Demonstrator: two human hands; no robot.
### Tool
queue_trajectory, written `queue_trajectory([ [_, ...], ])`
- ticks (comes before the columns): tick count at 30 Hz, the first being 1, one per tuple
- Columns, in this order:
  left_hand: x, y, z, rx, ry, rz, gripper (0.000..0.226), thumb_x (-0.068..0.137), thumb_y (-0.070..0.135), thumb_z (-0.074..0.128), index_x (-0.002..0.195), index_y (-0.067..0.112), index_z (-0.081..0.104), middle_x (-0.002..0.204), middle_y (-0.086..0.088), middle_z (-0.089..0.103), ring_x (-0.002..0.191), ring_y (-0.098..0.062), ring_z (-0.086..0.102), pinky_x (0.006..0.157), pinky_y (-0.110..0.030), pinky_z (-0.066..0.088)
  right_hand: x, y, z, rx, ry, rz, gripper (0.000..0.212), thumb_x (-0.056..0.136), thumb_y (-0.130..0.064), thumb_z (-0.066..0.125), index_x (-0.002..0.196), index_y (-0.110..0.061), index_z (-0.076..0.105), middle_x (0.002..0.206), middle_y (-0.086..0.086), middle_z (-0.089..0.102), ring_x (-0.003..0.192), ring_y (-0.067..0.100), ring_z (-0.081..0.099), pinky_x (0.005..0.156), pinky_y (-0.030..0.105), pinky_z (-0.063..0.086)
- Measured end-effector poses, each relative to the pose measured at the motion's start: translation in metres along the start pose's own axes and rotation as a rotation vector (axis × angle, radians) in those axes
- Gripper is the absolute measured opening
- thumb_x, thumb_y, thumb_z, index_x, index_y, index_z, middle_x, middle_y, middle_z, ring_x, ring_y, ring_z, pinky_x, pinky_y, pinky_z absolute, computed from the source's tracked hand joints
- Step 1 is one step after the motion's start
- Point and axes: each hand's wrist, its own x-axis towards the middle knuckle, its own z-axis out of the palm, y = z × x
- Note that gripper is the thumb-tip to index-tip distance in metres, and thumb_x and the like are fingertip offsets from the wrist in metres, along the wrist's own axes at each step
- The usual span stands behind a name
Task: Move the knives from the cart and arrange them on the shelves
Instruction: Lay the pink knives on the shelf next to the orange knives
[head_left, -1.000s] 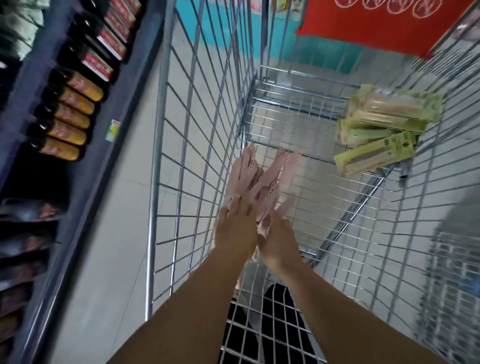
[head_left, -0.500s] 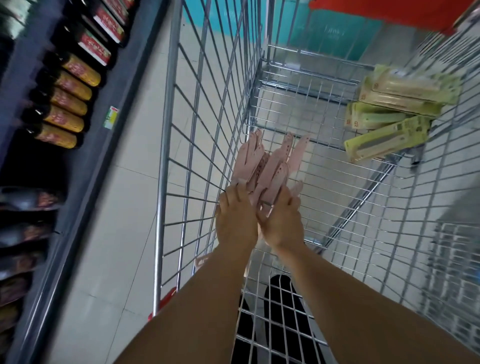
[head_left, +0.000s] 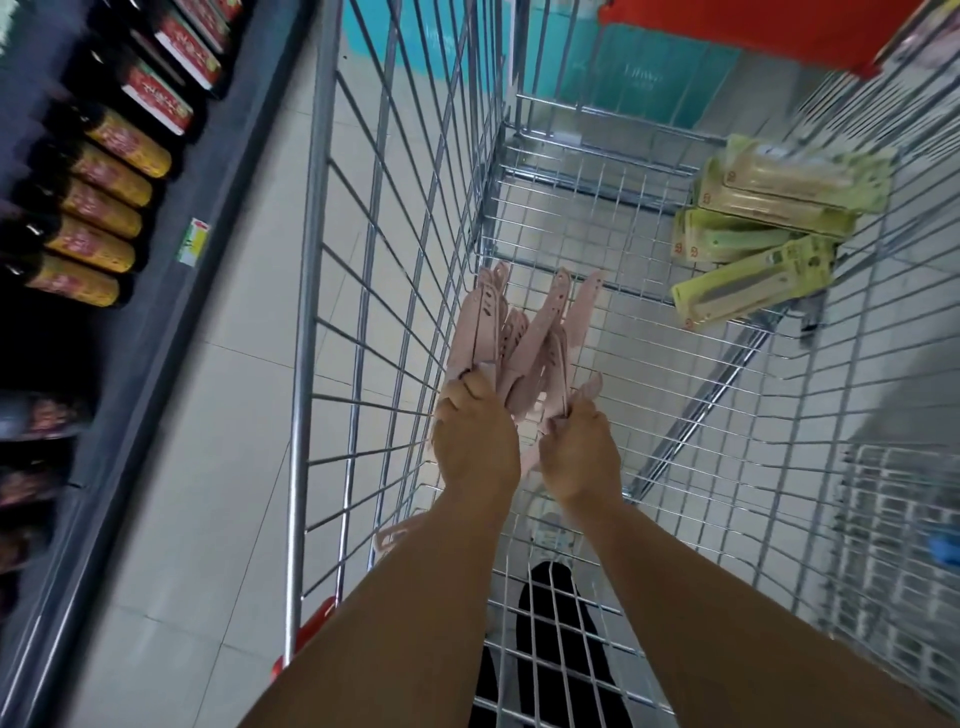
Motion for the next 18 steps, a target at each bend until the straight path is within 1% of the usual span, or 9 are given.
queue_trajectory([
  [3,0.004,0.002,-0.003,0.034,-0.021,0.021,0.038,0.096,0.014,0.045,0.128,-0.002,0.032,0.128,-0.02,0.045,0.113,-0.031,0.053,0.084,-0.035,0.05,0.004,0.0,-0.005,-0.042,-0.046,0.031,0.036,0.095,-0.015,0.044,0.131,-0.01,0.044,0.108,0.015,0.056,0.095,0.032,0.06,0.074,0.033,0.046],
  [6,0.006,0.003,-0.006,0.044,-0.066,0.007,0.038,0.096,0.019,0.051,0.123,0.0,0.033,0.125,-0.02,0.05,0.113,-0.033,0.054,0.084,-0.037,0.051,0.003,0.001,-0.013,-0.058,-0.082,0.031,0.04,0.097,-0.012,0.04,0.137,-0.011,0.04,0.109,0.014,0.057,0.093,0.029,0.06,0.076,0.034,0.047],
  [8,0.005,0.003,-0.006,0.019,-0.101,-0.015,0.042,0.095,0.021,0.055,0.123,0.001,0.031,0.125,-0.019,0.051,0.112,-0.033,0.055,0.084,-0.037,0.052,0.001,0.001,-0.018,-0.053,-0.118,0.019,0.05,0.099,-0.011,0.038,0.147,-0.012,0.025,0.103,0.011,0.063,0.087,0.026,0.06,0.072,0.032,0.044],
  [11,-0.002,0.003,-0.008,-0.091,-0.128,-0.051,0.056,0.094,0.02,0.056,0.135,0.001,0.022,0.131,-0.018,0.044,0.112,-0.033,0.057,0.082,-0.037,0.052,-0.004,-0.003,-0.028,-0.018,-0.159,0.029,0.058,0.101,-0.014,0.036,0.152,-0.016,0.009,0.092,0.008,0.064,0.078,0.026,0.061,0.068,0.03,0.04],
  [13,-0.009,0.004,-0.01,-0.176,-0.138,-0.039,0.061,0.093,0.01,0.056,0.14,0.0,0.017,0.134,-0.016,0.041,0.112,-0.031,0.058,0.079,-0.034,0.05,-0.008,-0.006,-0.035,0.012,-0.172,0.017,0.056,0.101,-0.016,0.036,0.152,-0.012,0.011,0.099,0.007,0.064,0.077,0.024,0.059,0.067,0.029,0.04],
  [15,-0.018,0.005,-0.015,-0.212,-0.13,-0.046,0.062,0.091,0.002,0.053,0.14,0.0,0.016,0.135,-0.016,0.038,0.111,-0.03,0.058,0.076,-0.031,0.047,-0.012,-0.01,-0.041,-0.009,-0.181,-0.038,0.052,0.101,-0.015,0.039,0.148,-0.004,0.019,0.122,0.01,0.061,0.076,0.024,0.058,0.063,0.025,0.036],
  [16,-0.022,0.006,-0.017,-0.203,-0.133,-0.046,0.061,0.091,0.001,0.053,0.14,0.001,0.016,0.135,-0.016,0.038,0.112,-0.029,0.057,0.076,-0.029,0.047,-0.015,-0.011,-0.044,-0.021,-0.183,-0.057,0.05,0.101,-0.015,0.04,0.146,0.0,0.022,0.126,0.009,0.059,0.071,0.021,0.056,0.058,0.024,0.033],
  [17,-0.026,0.006,-0.017,-0.18,-0.149,-0.055,0.06,0.091,0.001,0.052,0.14,0.0,0.017,0.135,-0.016,0.037,0.113,-0.028,0.056,0.077,-0.027,0.047,-0.017,-0.011,-0.047,-0.009,-0.179,-0.051,0.048,0.101,-0.014,0.039,0.144,0.001,0.025,0.116,0.006,0.062,0.064,0.017,0.054,0.053,0.025,0.03],
  [18,-0.031,0.004,-0.019,-0.185,-0.158,-0.076,0.057,0.091,0.003,0.052,0.139,0.0,0.02,0.133,-0.017,0.038,0.112,-0.029,0.054,0.076,-0.025,0.045,-0.02,-0.013,-0.05,0.016,-0.175,-0.032,0.044,0.101,-0.014,0.038,0.141,0.001,0.028,0.099,0.002,0.062,0.059,0.012,0.05,0.049,0.025,0.029],
])
